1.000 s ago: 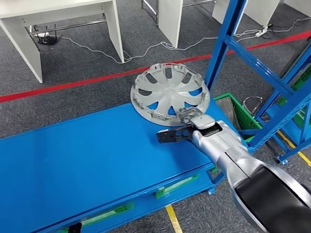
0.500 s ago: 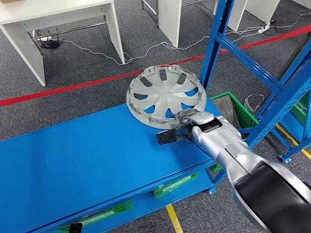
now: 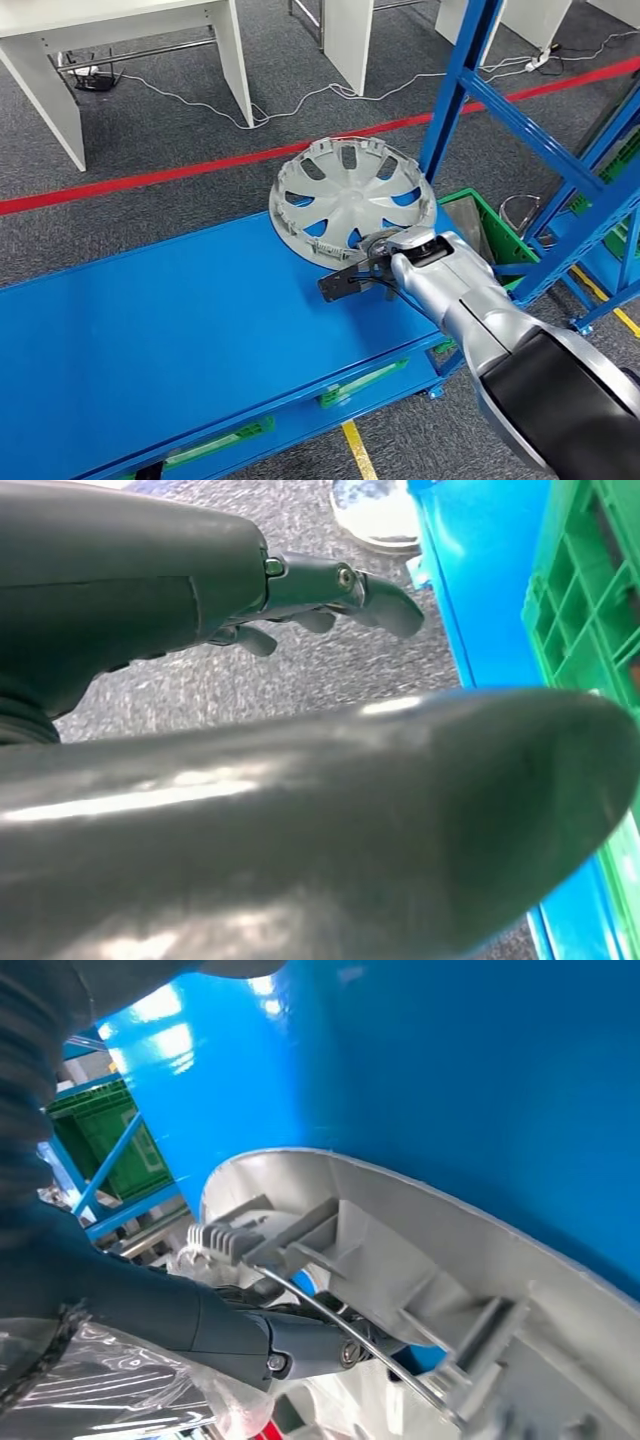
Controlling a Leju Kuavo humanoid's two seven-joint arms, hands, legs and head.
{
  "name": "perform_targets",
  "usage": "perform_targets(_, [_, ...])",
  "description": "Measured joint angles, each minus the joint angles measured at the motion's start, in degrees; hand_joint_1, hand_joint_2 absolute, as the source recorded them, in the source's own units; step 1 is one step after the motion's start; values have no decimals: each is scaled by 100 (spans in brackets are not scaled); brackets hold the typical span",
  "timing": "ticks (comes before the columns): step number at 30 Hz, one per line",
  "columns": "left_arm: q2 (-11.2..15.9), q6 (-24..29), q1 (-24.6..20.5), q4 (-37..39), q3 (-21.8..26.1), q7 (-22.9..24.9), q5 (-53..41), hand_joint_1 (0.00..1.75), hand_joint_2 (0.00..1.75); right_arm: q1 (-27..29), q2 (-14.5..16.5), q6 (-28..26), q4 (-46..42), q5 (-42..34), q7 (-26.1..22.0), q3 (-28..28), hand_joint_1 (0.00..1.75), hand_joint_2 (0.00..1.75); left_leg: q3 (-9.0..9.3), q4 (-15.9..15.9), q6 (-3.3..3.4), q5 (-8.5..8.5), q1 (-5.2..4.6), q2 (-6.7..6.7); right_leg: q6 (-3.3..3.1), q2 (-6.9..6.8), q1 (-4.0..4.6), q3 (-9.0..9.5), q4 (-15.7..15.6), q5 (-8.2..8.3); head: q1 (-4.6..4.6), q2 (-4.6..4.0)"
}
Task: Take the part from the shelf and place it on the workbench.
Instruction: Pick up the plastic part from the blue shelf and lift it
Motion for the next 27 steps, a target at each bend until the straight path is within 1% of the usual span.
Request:
perform_targets(1, [0, 0, -6, 0, 6, -4, 3, 0, 0, -4, -1, 42, 1, 2, -25, 10, 0, 175, 6, -14, 40, 6, 7, 6, 22, -4, -5, -130, 256, -140, 8, 0])
perform_targets(2, [1, 0, -12, 0, 12, -8, 5, 0, 0, -3, -1, 82, 1, 3, -49, 25, 0, 175, 5, -14, 63, 5, 4, 9, 37, -8, -8, -297, 600, -306, 17, 0])
perform_targets(3, [2, 0, -15, 0, 18, -11, 10, 0, 0, 2, -1, 121, 1, 4, -83, 42, 0, 175, 1, -13, 80, 3, 1, 11, 48, -9, -9, -501, 1014, -471, 23, 0])
perform_targets(4, [2, 0, -15, 0, 23, -12, 17, 0, 0, 9, -1, 154, 2, 5, -119, 58, 0, 175, 1, -12, 86, 1, -4, 13, 52, -10, -10, -670, 1342, -569, 23, 0])
perform_targets(5, [3, 0, -13, 0, 27, -13, 24, 0, 0, 12, -1, 175, 2, 5, -153, 73, 0, 175, 4, -11, 87, -1, -8, 13, 51, -10, -10, -756, 1497, -574, 24, 0])
perform_targets(6, [3, 0, -12, 0, 31, -14, 30, 0, 0, 9, -1, 190, 1, 6, -185, 86, 0, 175, 13, -10, 87, -3, -11, 11, 42, -11, -10, -731, 1426, -465, 24, 0])
perform_targets(7, [3, 0, -13, 0, 33, -16, 32, 0, 0, 2, -1, 200, 1, 7, -203, 97, 0, 175, 25, -10, 83, -7, -13, 7, 25, -12, -10, -580, 1111, -268, 25, 0])
perform_targets(8, [2, 0, -15, 0, 34, -19, 32, 0, 0, -6, -1, 209, 1, 8, -220, 108, 0, 175, 36, -8, 74, -14, -14, 3, 5, -17, -9, -376, 688, -77, 25, 0])
perform_targets(9, [1, 0, -17, 0, 36, -22, 33, 0, 0, -16, 0, 220, 0, 9, -234, 119, 0, 175, 37, -1, 57, -23, -25, -1, -14, -22, 0, -160, 285, 62, 25, 0])
perform_targets(10, [1, -1, -18, 0, 37, -27, 35, 0, 0, -24, 6, 234, -1, 10, -259, 131, 0, 175, 31, 4, 32, -26, -34, -5, -32, -22, 8, -16, 18, 127, 20, 0])
perform_targets(11, [2, -1, -18, 0, 38, -33, 37, 0, 0, -29, 15, 248, -2, 10, -292, 142, 0, 175, 24, 7, 4, -25, -42, -6, -47, -20, 17, 55, -108, 129, 15, 0])
perform_targets(13, [2, -2, -18, 0, 44, -47, 47, 0, 0, -36, 32, 279, -5, 14, -385, 175, 0, 175, 27, -9, -55, -9, -40, -8, -89, -10, 31, 73, -124, 120, 11, 0])
perform_targets(14, [2, -2, -17, 0, 49, -54, 53, 0, 0, -39, 38, 294, -8, 16, -429, 191, 0, 175, 36, -5, -83, -23, -35, -8, -119, -13, 22, 85, -141, 129, 12, 0])
perform_targets(15, [3, -2, -17, 0, 55, -61, 63, 0, 0, -43, 43, 311, -13, 19, -472, 210, 0, 175, 29, 35, -110, -68, -32, -9, -150, -18, 10, 101, -160, 138, 1, 0])
perform_targets(16, [4, -5, -17, 0, 61, -68, 70, 0, 0, -44, 50, 327, -17, 20, -506, 228, 0, 175, -32, 193, -137, -182, -31, -8, -180, -23, -5, 114, -179, 149, -16, 0])
perform_targets(17, [7, -9, -17, 0, 66, -76, 77, 0, 0, -40, 57, 341, -22, 16, -531, 242, 0, 175, -150, 478, -161, -351, -28, -8, -202, -28, -16, 125, -193, 157, -34, 0])
perform_targets(19, [10, -17, -16, 0, 73, -92, 82, 0, 0, -24, 63, 361, -24, -6, -558, 275, 0, 175, -496, 1257, -198, -708, -23, -7, -221, -28, -11, 125, -192, 155, -54, 0])
perform_targets(20, [13, -17, -12, 0, 77, -98, 84, 0, 0, -18, 63, 367, -24, -19, -573, 293, 0, 175, -619, 1532, -206, -785, -23, -7, -223, -27, -9, 127, -191, 154, -52, 0])
perform_targets(21, [15, -17, -8, 0, 84, -104, 86, 0, 0, -15, 63, 371, -24, -30, -595, 315, 0, 175, -659, 1616, -206, -756, -23, -7, -224, -23, -8, 130, -190, 153, -53, 0])
perform_targets(22, [17, -17, -6, 0, 93, -107, 87, 0, 0, -14, 63, 373, -25, -35, -617, 334, 0, 175, -591, 1469, -200, -618, -23, -7, -223, -18, -8, 136, -190, 152, -53, 0])
perform_targets(23, [19, -17, -5, 0, 103, -109, 89, 0, 0, -15, 63, 374, -26, -39, -636, 353, 0, 175, -431, 1128, -186, -408, -23, -7, -220, -11, -8, 147, -189, 150, -53, 0])
perform_targets(24, [22, -17, -5, 0, 113, -110, 89, 0, 0, -16, 63, 377, -29, -40, -645, 369, 0, 175, -237, 712, -167, -214, -24, -7, -212, -6, -8, 157, -190, 146, -53, 0])
perform_targets(25, [25, -17, -8, 0, 119, -111, 89, 0, 0, -18, 62, 379, -32, -42, -646, 380, 0, 175, -62, 332, -148, -82, -30, -9, -197, 2, 3, 156, -182, 141, -52, 0])
perform_targets(26, [27, -18, -10, 0, 122, -112, 88, 0, 0, -20, 61, 381, -34, -42, -645, 389, 0, 175, 51, 84, -128, -18, -37, -10, -174, 8, 13, 150, -179, 142, -50, 0])
perform_targets(27, [29, -19, -12, 0, 124, -113, 87, 0, 0, -21, 60, 385, -36, -45, -645, 393, 0, 175, 95, -22, -110, -21, -45, -11, -149, 14, 22, 141, -179, 145, -50, 0])
